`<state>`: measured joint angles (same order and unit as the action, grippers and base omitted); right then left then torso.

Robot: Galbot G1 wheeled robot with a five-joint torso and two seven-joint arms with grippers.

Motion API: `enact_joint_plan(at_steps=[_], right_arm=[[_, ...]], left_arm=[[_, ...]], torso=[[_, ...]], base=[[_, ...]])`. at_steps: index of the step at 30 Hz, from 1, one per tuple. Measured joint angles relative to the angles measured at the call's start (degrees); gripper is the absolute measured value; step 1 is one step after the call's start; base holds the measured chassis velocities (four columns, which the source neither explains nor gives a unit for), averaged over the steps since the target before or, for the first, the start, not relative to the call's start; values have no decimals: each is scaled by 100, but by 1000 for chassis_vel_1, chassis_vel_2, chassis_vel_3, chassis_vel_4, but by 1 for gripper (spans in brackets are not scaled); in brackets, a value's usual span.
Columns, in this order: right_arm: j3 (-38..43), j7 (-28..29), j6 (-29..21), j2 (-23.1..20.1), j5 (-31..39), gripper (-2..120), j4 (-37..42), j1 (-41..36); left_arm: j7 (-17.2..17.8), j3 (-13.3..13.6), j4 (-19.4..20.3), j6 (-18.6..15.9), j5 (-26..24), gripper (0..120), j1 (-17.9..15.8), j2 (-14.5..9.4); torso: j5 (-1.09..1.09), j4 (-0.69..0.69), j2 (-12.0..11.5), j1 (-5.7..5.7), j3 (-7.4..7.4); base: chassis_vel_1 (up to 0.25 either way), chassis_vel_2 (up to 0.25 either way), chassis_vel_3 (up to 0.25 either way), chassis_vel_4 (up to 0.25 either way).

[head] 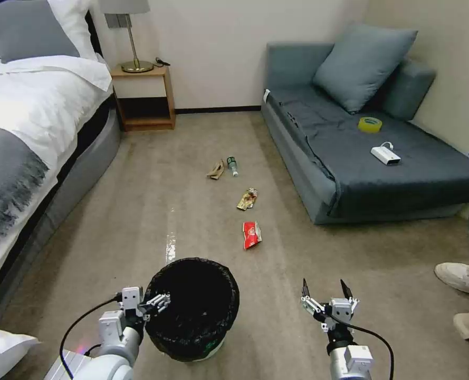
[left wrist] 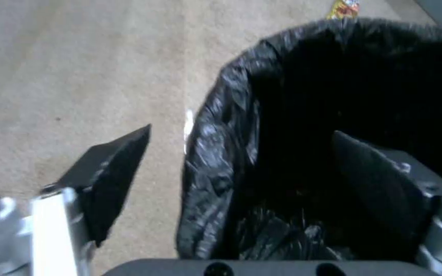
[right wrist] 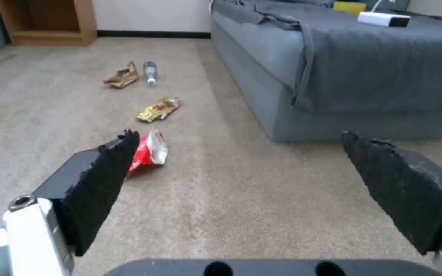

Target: Pick up the trash bin, then pick up the garbage on the floor and place it into the trash bin.

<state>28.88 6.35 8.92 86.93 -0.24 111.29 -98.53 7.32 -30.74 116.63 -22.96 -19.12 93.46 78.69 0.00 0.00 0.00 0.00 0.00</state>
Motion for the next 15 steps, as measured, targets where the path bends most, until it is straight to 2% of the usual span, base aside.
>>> enact_joint_plan(at_steps=[1,4,6,8,10,12,15], right_arm=[[0,0,0,0,0,100,0,0],[14,4,2,11,0,100,-36,24],[16,4,2,11,0,100,-48,35],[16,6,2,11,0,100,-56,55],[16,6,2,11,0,100,-58,62],[14,7,2,26,0,100,-63,82],[10,10,2,43,0,100,-63,85]], left_arm=[[0,0,0,0,0,88,0,0],[-39,9,-76,53,-9,73,-9,22],[-50,8,-90,73,-15,70,-11,27],[-116,2,-115,123,-19,58,-11,38],[-132,0,-120,133,-24,54,-7,40],[-167,-15,-134,172,-28,45,4,49],[-206,-23,-144,222,-24,36,18,64]], torso=[[0,0,0,0,0],[0,0,0,0,0],[1,0,0,0,0],[1,0,0,0,0],[1,0,0,0,0],[2,1,0,0,0],[2,1,0,0,0]], base=[[0,0,0,0],[0,0,0,0],[0,0,0,0],[0,0,0,0],[0,0,0,0],[0,0,0,0],[0,0,0,0]])
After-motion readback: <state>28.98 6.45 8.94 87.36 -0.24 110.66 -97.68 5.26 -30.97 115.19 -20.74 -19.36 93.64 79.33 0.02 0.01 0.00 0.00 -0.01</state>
